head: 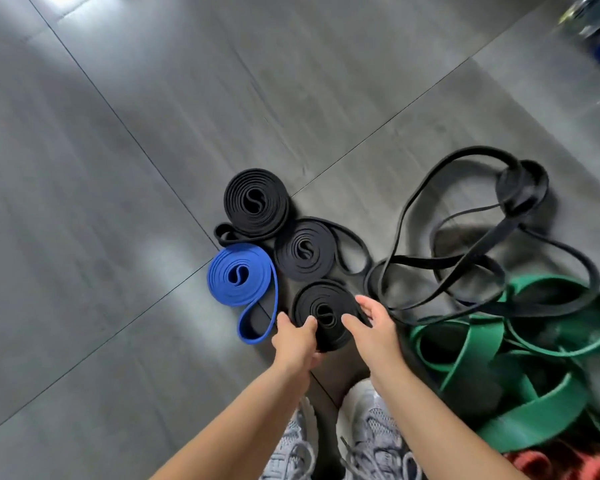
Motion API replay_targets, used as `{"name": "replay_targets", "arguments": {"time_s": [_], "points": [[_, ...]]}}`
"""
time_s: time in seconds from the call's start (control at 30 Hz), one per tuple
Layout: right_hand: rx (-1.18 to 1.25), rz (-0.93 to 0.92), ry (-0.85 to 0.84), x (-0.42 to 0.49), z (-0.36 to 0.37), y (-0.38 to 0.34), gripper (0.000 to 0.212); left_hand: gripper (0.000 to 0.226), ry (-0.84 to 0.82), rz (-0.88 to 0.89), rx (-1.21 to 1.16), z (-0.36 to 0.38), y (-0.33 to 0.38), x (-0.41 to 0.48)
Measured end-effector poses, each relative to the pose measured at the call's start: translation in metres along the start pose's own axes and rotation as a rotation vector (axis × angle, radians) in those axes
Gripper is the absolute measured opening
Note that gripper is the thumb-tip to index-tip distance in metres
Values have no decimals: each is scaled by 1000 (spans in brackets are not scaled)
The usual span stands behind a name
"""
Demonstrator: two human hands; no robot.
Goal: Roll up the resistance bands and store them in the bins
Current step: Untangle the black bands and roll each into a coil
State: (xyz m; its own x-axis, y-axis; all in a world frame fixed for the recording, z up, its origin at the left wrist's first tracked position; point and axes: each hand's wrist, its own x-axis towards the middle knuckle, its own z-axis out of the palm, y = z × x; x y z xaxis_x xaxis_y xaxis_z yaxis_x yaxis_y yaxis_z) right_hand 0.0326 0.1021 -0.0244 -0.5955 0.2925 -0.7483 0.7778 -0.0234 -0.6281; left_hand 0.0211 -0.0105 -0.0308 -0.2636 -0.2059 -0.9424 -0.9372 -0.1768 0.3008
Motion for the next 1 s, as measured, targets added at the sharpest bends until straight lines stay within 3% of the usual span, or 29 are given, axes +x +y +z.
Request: {"name": "replay_targets", "arguments": {"time_s": [0.13, 0.27, 0.33, 0.43, 0.57, 0.63, 0.77, 0.93, 1.0], "points": [[-24, -27, -16, -3, 0, 3, 49, 50, 78, 2, 12, 1, 0, -6], [-88, -48, -34, -4, -1, 3, 49, 55, 106, 81, 224, -4, -5, -13], [-238, -107, -34, -3, -4, 3, 50, 55, 105, 123, 360, -6, -2, -15], [-494, -197, -80, -3, -9, 0, 52, 68, 57, 308, 621, -5, -1, -25], [-690, -251, -91, -6, -12, 0, 55, 83, 121, 687, 1171, -6, -8, -31], [-772, -282, -77, -6, -11, 2, 58, 85, 115, 732, 1316, -7, -5, -26], [-734, -191, -111, -5, -12, -1, 61, 83, 122, 763, 1433, -8, 3, -18], [-746, -175, -152, -4, -14, -6, 59, 72, 123, 781, 1508, -10, 18, -9], [-735, -236, -95, -5, -18, -9, 53, 73, 107, 774, 1529, -10, 20, -9]]}}
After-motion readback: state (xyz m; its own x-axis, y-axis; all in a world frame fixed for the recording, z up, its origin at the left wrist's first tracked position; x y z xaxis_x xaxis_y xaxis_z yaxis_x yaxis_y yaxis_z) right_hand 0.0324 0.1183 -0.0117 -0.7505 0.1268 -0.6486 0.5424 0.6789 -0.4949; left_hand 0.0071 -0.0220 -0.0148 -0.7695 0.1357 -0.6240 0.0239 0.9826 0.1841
